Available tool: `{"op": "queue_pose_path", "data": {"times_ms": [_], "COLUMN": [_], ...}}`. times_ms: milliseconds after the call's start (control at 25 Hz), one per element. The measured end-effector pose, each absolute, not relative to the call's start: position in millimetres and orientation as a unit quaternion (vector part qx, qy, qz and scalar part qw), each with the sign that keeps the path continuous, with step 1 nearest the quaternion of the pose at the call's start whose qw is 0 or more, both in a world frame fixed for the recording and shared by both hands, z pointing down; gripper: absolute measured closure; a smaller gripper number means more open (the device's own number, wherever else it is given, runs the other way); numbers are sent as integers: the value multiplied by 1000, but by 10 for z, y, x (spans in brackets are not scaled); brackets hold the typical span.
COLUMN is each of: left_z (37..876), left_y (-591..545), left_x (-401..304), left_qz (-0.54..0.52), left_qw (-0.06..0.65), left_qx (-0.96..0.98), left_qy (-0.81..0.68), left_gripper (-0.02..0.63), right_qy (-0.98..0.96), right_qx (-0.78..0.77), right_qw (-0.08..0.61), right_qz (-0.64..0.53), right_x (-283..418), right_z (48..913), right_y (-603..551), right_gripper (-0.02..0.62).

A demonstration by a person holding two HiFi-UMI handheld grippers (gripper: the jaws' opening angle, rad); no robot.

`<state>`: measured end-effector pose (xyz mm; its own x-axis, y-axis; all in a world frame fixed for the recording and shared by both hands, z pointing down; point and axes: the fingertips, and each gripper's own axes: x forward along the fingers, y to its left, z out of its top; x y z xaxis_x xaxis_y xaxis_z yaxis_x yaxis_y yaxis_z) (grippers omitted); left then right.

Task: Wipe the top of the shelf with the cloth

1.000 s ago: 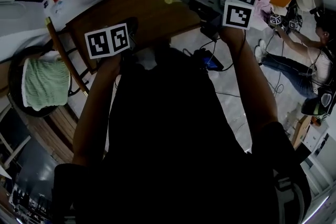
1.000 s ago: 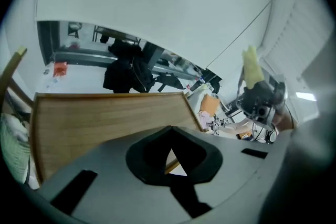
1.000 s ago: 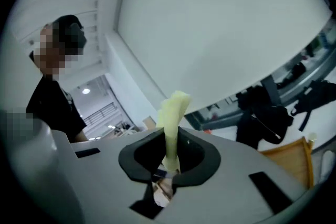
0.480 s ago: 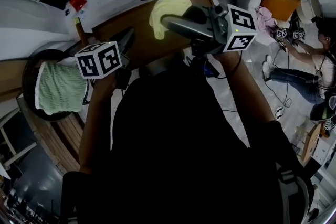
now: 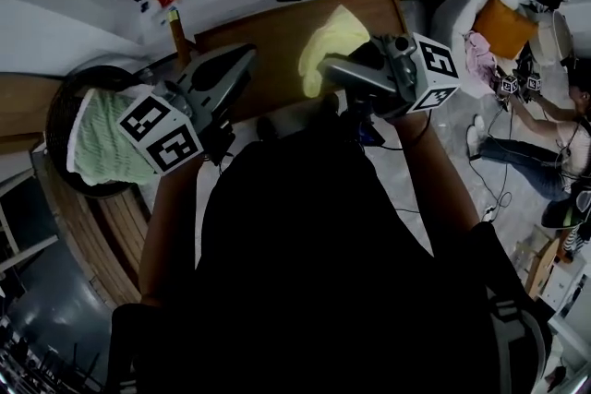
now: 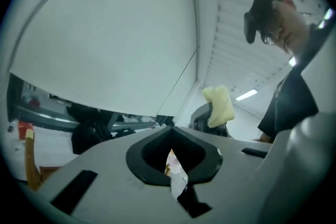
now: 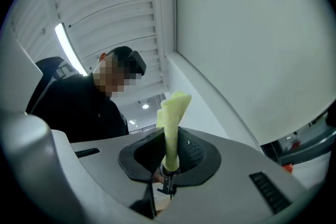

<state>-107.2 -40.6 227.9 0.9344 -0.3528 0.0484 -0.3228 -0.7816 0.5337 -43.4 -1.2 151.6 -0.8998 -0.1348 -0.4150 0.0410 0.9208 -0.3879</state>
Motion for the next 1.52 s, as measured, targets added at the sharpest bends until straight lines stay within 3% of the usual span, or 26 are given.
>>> {"op": "queue_pose_path", "data": {"times_ms": [480, 960, 1240, 1520], "left_z": [1601, 1224, 1182, 1339], "left_y": [65, 744, 1323, 1723], "left_x": [-1029, -192, 323, 380], "left_qz": [-130, -107, -83, -54], "left_qw": [231, 173, 171, 181], "left_qx": [959, 976, 978, 972], "left_qy": [-96, -73, -92, -137], "left_gripper": [597, 597, 597, 597], "right_qy": [971, 974, 971, 968], "right_qx": [-53, -34, -21, -3], "right_qw": [184, 190, 201, 204], "right_qz": [-140, -118, -125, -143], "right_x": [-43, 694, 1219, 1266], "right_z": [1024, 846, 1016, 1227], "right_y": [491, 1042, 1427, 1686], "right_gripper": [548, 548, 548, 548]}}
